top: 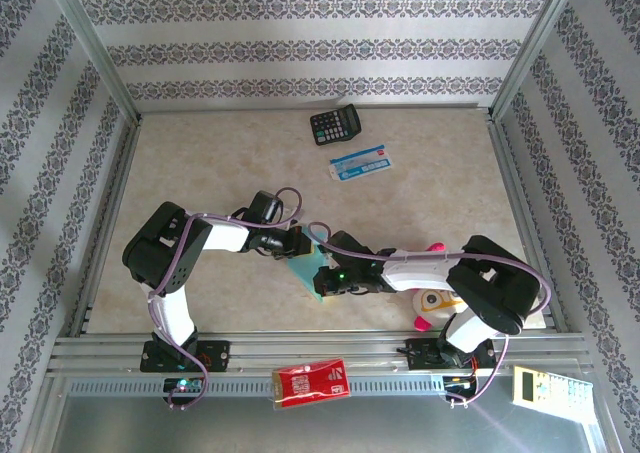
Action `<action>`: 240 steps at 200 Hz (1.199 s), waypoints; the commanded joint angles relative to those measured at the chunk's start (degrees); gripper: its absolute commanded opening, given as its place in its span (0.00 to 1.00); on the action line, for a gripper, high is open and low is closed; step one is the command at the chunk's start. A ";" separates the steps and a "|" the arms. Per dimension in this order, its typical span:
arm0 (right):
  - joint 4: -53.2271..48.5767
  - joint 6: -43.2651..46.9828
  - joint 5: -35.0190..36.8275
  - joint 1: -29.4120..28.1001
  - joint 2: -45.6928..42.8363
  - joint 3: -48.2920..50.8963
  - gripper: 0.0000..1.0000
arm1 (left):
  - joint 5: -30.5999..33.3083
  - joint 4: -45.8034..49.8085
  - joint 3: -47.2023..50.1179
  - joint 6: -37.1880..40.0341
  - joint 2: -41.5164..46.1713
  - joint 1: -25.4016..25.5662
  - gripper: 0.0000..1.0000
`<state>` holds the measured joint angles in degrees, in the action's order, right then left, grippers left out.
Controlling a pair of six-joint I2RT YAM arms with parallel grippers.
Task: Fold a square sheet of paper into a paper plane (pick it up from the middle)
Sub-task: Fourth fold the wing at the center of the table.
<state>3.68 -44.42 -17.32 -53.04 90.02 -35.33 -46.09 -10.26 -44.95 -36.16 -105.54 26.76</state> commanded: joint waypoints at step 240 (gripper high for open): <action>-2.72 -0.35 -5.96 2.22 -9.41 0.82 0.05 | 10.29 9.81 1.41 2.91 -3.89 -1.46 0.08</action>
<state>0.64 -45.01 -21.12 -52.42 83.40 -31.90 -45.91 -9.21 -45.41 -36.10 -105.62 26.76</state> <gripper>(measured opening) 0.049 0.079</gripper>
